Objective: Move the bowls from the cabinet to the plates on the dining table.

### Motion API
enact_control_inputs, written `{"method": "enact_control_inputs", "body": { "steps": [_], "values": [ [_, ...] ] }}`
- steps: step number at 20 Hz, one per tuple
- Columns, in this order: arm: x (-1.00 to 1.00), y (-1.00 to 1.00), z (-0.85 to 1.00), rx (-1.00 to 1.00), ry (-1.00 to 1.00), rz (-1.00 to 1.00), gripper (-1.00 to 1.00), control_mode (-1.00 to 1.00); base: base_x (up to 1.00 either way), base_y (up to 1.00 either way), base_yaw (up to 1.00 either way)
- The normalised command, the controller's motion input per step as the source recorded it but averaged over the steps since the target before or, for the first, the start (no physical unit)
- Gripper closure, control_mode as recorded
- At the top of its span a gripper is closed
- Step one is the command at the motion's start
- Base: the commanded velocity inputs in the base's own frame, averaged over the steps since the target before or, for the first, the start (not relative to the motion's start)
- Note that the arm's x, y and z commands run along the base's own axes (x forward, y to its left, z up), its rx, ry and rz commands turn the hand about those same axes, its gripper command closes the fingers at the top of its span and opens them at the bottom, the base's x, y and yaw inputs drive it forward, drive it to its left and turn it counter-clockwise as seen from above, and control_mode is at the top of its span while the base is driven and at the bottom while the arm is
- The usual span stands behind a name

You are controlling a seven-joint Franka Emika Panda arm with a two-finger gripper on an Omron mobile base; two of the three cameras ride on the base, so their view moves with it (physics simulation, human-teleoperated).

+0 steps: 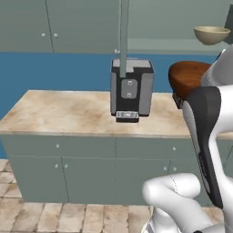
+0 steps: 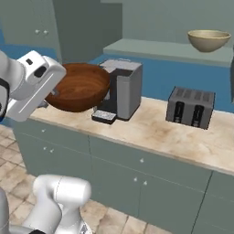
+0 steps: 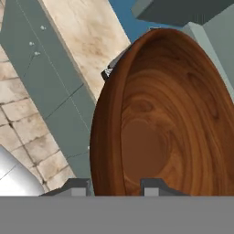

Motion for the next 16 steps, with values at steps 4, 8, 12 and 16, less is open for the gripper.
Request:
{"method": "enact_control_inputs", "body": {
  "steps": [4,8,12,16],
  "values": [
    [0.00,0.00,0.00,0.00,0.00,0.00,1.00,1.00,-0.12,0.42,0.45],
    [0.00,0.00,0.00,0.00,0.00,0.00,1.00,1.00,-0.10,0.40,0.45],
    [0.00,0.00,0.00,0.00,0.00,0.00,1.00,1.00,-0.02,0.44,0.42],
    [0.00,0.00,0.00,0.00,0.00,0.00,1.00,1.00,0.00,0.44,0.39]
  ]
}}
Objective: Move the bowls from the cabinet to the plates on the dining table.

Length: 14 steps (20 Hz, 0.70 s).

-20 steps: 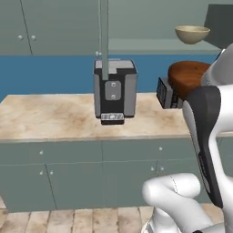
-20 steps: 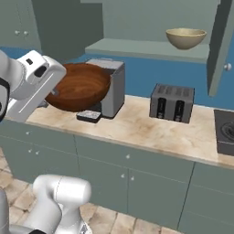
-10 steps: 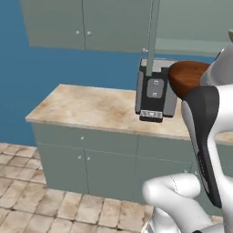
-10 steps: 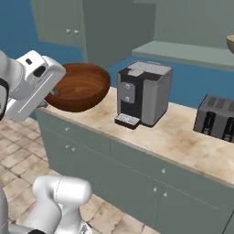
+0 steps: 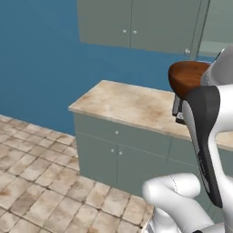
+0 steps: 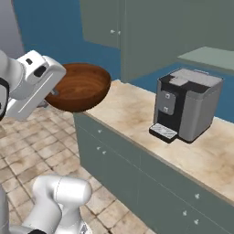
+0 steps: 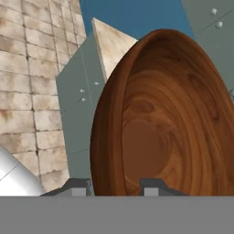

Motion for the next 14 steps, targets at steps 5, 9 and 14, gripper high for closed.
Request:
{"method": "enact_control_inputs", "body": {
  "steps": [5,9,14],
  "values": [
    [0.00,0.00,0.00,0.00,0.00,0.00,1.00,1.00,0.04,0.44,0.38],
    [0.00,0.00,0.00,0.00,0.00,0.00,1.00,1.00,0.11,0.45,0.36],
    [0.00,0.00,0.00,0.00,0.00,0.00,1.00,1.00,0.24,0.47,0.33]
  ]
}}
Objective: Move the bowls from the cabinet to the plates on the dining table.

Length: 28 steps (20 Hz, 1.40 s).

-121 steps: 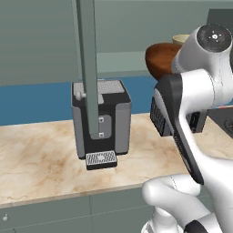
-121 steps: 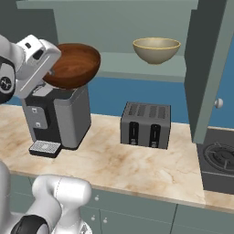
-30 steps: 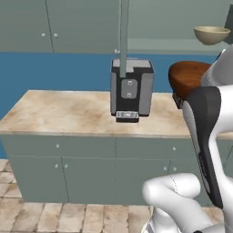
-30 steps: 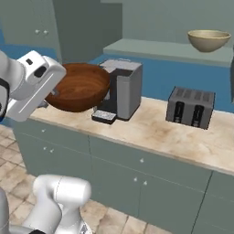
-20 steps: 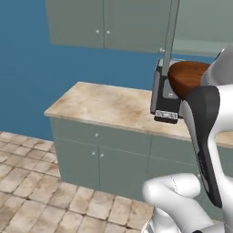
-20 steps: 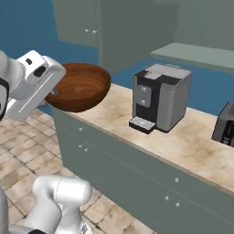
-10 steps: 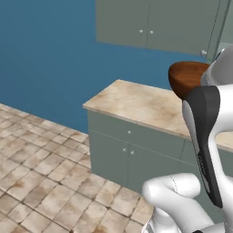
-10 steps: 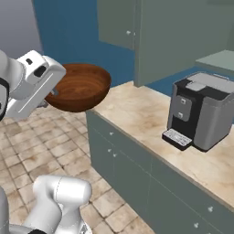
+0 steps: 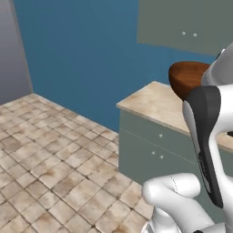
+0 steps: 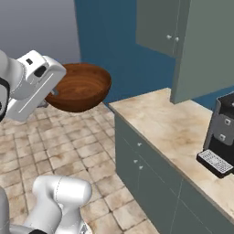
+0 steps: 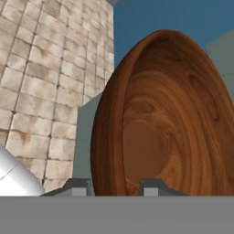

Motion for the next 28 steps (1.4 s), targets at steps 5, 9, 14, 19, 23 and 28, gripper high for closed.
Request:
{"method": "enact_control_inputs", "body": {
  "steps": [5,9,14,19,23,28],
  "values": [
    [0.00,0.00,0.00,0.00,0.00,0.00,1.00,1.00,0.26,0.43,0.34],
    [0.00,0.00,0.00,0.00,0.00,0.00,1.00,1.00,0.28,0.39,0.35],
    [0.00,0.00,0.00,0.00,0.00,0.00,1.00,1.00,0.29,0.39,0.35],
    [0.00,0.00,0.00,0.00,0.00,0.00,1.00,1.00,0.23,0.41,0.36],
    [0.00,0.00,0.00,0.00,0.00,0.00,1.00,1.00,0.04,0.44,0.38],
    [0.00,0.00,0.00,0.00,0.00,0.00,1.00,1.00,0.01,0.43,0.40]
  ]
}}
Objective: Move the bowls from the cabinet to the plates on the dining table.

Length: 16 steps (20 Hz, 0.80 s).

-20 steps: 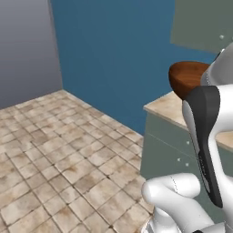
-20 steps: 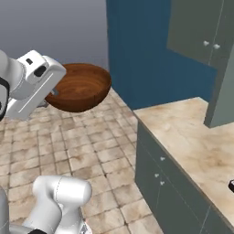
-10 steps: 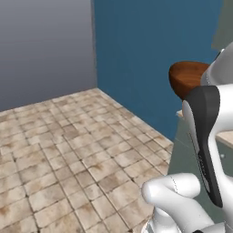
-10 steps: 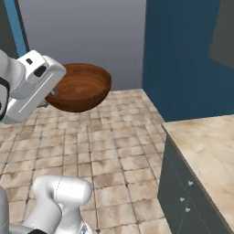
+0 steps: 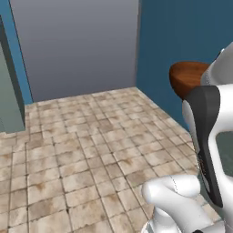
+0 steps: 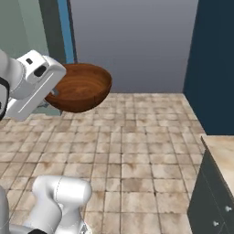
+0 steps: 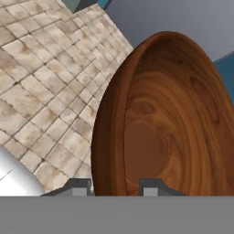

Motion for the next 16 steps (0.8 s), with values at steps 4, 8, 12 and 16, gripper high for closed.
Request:
{"method": "enact_control_inputs", "body": {
  "steps": [4,8,12,16],
  "values": [
    [0.00,0.00,0.00,0.00,0.00,0.00,1.00,1.00,0.00,0.40,0.42],
    [0.00,0.00,0.00,0.00,0.00,0.00,1.00,1.00,0.00,0.39,0.42],
    [0.00,0.00,0.00,0.00,0.00,0.00,1.00,1.00,0.00,0.39,0.43],
    [0.00,0.00,0.00,0.00,0.00,0.00,1.00,1.00,0.00,0.39,0.43]
  ]
}}
